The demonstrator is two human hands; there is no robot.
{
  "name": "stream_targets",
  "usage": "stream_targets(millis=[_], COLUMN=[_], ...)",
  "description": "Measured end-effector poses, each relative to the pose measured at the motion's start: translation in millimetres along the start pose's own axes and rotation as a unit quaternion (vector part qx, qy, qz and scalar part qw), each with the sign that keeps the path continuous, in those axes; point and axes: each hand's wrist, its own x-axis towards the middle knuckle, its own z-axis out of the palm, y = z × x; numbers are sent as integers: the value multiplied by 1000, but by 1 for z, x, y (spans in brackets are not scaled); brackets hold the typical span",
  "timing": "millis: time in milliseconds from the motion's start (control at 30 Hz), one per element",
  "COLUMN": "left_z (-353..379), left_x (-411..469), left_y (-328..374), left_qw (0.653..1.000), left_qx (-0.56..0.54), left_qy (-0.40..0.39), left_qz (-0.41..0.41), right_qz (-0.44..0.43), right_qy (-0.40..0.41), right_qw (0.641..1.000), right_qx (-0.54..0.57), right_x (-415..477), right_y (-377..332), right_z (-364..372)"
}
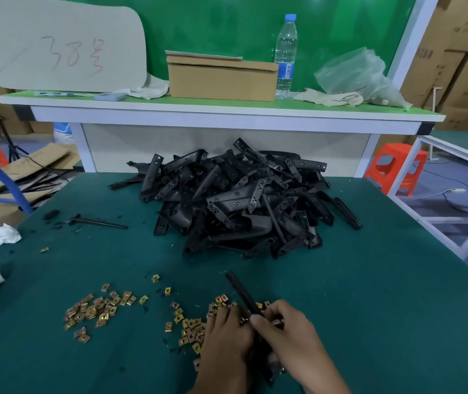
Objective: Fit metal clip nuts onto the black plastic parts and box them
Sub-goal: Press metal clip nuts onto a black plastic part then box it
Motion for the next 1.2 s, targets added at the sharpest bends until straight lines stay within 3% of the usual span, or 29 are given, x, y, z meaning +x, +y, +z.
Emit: stream_targets(millis=[167, 300, 433, 600, 800, 933, 1033, 1200], left_z=[16, 20, 25, 24, 21, 13, 6, -7], left_x=[-3, -1, 2, 0, -4, -1, -1, -3], left_y=[-17, -17, -17, -14, -7, -5, -5, -11], left_qw=[999, 998, 996, 997, 995, 985, 953, 860], left_qx=[-35, -59, -85, -61, -102, -165, -291, -489], left_qy=[-4, 10, 5, -37, 10, 39, 49, 10], left_qz=[-11, -8, -22, -13, -3, -30, -73, -143], right_qz=[-14, -1, 46, 77, 69, 79, 99, 111], right_qy=[60, 53, 89, 58, 44, 47, 45, 6], right_qw=[974, 858, 797, 806, 770, 768, 759, 773], right_qx=[217, 510, 596, 584, 633, 634, 642, 625], right_x=[-1, -2, -5, -14, -16, -18, -19, -18], right_y=[13, 36, 61, 73, 71, 60, 56, 61], right_z=[-29, -33, -19, -8, 0, 2, -1, -2])
